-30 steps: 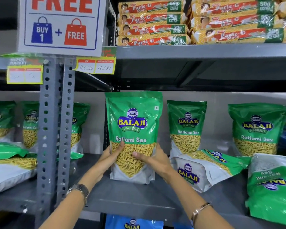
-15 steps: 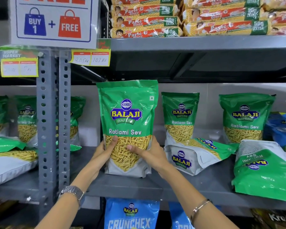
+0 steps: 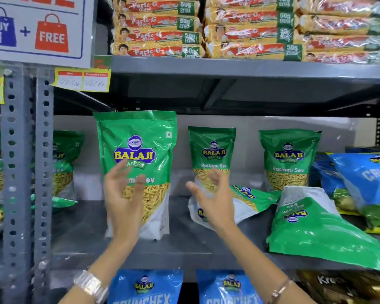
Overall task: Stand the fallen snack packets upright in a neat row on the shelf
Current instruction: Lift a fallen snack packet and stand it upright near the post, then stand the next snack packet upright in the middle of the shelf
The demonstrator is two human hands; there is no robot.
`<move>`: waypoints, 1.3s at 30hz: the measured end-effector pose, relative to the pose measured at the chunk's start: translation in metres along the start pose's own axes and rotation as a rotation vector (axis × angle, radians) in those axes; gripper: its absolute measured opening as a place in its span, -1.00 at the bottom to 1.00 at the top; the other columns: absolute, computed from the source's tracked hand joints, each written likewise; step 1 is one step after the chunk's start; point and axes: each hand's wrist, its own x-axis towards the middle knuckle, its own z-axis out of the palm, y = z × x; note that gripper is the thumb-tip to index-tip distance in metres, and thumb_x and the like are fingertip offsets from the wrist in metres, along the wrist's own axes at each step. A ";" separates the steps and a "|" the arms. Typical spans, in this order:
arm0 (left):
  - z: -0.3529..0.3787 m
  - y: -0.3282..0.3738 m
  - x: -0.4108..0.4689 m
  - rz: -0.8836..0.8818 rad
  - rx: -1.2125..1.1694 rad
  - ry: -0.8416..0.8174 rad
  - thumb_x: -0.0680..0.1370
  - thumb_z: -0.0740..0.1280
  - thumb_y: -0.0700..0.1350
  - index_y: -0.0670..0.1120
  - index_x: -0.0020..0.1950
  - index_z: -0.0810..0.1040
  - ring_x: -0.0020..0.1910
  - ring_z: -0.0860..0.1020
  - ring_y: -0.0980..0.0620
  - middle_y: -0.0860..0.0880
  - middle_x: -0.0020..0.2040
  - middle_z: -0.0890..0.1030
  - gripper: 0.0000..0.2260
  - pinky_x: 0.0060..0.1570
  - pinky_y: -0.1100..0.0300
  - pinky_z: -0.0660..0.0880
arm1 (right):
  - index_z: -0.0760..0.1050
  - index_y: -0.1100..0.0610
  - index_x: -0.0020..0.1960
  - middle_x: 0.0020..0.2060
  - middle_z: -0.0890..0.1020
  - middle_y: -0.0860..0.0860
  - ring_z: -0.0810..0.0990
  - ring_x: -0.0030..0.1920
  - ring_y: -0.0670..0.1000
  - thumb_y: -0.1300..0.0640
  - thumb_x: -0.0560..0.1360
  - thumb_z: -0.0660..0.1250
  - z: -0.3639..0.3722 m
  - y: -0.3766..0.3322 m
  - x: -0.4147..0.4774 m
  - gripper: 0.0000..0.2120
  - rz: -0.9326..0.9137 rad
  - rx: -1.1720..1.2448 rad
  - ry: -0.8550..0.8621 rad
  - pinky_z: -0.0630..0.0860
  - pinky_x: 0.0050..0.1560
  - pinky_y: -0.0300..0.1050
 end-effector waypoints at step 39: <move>0.105 -0.077 -0.003 -0.974 0.039 -0.788 0.07 0.63 -0.19 -0.12 0.23 0.41 0.01 0.59 -0.02 -0.09 0.05 0.62 -0.22 -0.02 0.10 0.59 | -0.04 -0.12 0.48 0.49 -0.35 0.04 -0.28 0.52 0.13 0.08 0.21 0.58 -0.083 0.058 0.061 0.06 -0.152 -0.356 -0.270 -0.01 0.49 0.25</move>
